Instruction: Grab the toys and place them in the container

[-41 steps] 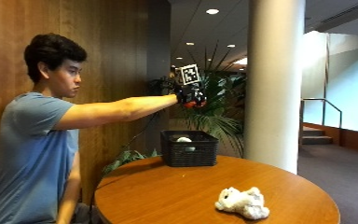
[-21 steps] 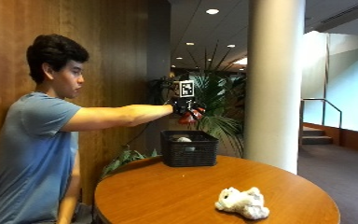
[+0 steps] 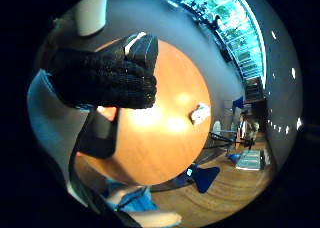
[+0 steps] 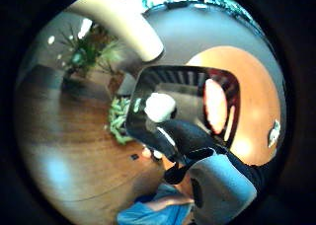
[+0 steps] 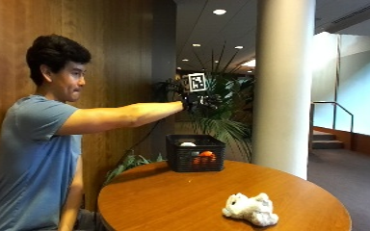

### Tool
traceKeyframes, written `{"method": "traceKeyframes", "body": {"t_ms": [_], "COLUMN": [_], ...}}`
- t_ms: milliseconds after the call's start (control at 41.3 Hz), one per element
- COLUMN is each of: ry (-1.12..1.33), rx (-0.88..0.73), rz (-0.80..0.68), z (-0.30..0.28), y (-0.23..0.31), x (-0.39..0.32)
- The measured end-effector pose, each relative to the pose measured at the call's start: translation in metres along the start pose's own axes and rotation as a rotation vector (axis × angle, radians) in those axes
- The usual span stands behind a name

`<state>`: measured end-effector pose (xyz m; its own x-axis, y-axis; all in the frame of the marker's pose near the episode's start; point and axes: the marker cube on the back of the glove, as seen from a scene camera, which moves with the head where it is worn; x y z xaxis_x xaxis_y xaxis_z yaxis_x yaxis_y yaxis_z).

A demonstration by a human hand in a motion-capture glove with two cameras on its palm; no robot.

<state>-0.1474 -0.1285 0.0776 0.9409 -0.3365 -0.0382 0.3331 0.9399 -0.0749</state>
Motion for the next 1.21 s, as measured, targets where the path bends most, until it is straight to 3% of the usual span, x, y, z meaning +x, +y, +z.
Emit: {"method": "traceKeyframes", "body": {"t_ms": [218,290,387,605,895,1016,1209], "ry": [0.143,0.138,0.114,0.161,0.112,0.193,0.16], "rx": [0.013,0.023,0.023,-0.013,-0.043,-0.122,-0.248], "rz": [0.037,0.069,0.222,0.24,0.52,0.379,0.435], "z": [-0.016,-0.021,-0.023,-0.014,0.0,0.023,0.074], "y": [-0.027,-0.022,-0.02,-0.002,0.011,0.037,0.058], "x": [0.012,0.049,0.095,0.187,0.286,0.341,0.399]}}
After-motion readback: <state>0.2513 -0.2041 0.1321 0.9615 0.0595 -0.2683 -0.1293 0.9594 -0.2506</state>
